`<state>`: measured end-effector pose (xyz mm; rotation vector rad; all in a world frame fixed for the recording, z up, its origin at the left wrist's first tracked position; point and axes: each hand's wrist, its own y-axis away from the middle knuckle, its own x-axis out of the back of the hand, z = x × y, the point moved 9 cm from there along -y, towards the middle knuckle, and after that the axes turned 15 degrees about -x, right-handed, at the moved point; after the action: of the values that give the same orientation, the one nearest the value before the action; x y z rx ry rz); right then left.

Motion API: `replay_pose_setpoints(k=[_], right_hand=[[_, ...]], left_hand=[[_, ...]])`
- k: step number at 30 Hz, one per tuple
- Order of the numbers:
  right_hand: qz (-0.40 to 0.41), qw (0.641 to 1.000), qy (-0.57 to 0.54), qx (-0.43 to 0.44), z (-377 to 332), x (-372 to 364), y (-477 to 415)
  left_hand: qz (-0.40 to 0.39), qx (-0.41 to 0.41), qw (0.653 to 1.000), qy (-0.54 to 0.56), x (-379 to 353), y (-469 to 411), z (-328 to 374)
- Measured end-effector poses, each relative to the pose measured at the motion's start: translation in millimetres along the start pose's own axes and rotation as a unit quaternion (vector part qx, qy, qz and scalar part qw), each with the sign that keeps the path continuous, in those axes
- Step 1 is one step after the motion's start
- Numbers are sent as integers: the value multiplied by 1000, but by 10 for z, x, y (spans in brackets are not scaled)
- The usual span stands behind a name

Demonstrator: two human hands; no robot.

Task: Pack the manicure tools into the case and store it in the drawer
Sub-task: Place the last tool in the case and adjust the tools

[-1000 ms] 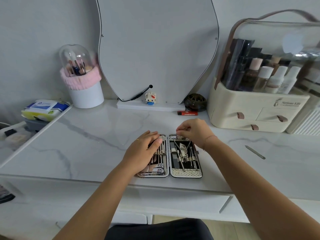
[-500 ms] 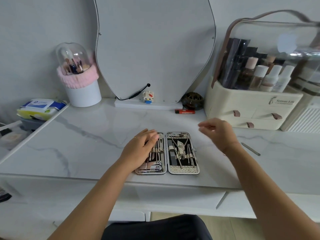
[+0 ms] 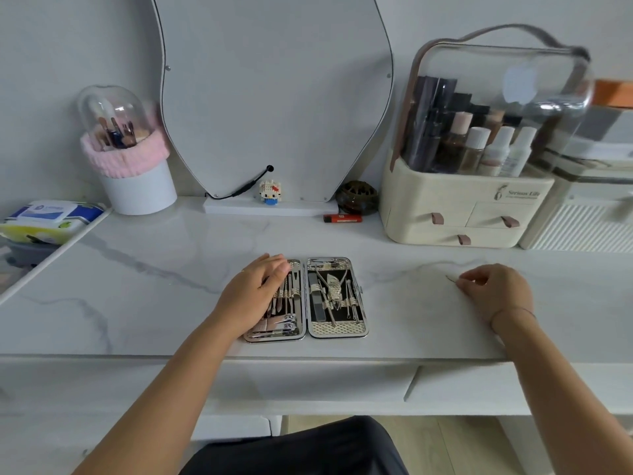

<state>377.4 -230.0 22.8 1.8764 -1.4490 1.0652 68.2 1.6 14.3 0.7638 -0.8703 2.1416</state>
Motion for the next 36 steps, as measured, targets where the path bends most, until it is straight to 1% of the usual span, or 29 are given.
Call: replay_pose_setpoints(k=[3,6,10,12,14,16,18,20,23,26,31,36], right_hand=[[-54,998,7,-15,2,-73,-65],[-99,995,-11,-18,-30,-98,-62],[-105,993,-56,9,-207,-90,90],[-112,987,-113,27,-406,-142,236],[-166,964,-199,50,-710,-274,423],[-244,934,-250,67,-1077,-443,626],[-313,914,-249,75,-1414,-622,805],[-344,909,-219,91,-1692,-771,924],[-367,908,-173,107,-1953,-991,999],[-385,904,-167,84,-2048,-1146,990],[-371,915,-143,70,-2112,-1255,992],[-332,931,-125,83,-2155,-1271,1004]], left_hand=[[0,1,1000,-2,7,4,8],[2,3,1000,3,4,6,-11],[16,8,1000,12,26,1,-34],[21,9,1000,17,39,-3,-38],[25,11,999,22,46,-5,-41],[24,14,999,20,49,-4,-35],[25,19,999,20,58,-3,-26],[29,20,999,25,72,-8,-12],[35,21,998,40,73,-13,-23],[45,34,997,44,73,-11,-100],[129,74,987,62,218,27,-199],[150,81,981,91,252,35,-245]])
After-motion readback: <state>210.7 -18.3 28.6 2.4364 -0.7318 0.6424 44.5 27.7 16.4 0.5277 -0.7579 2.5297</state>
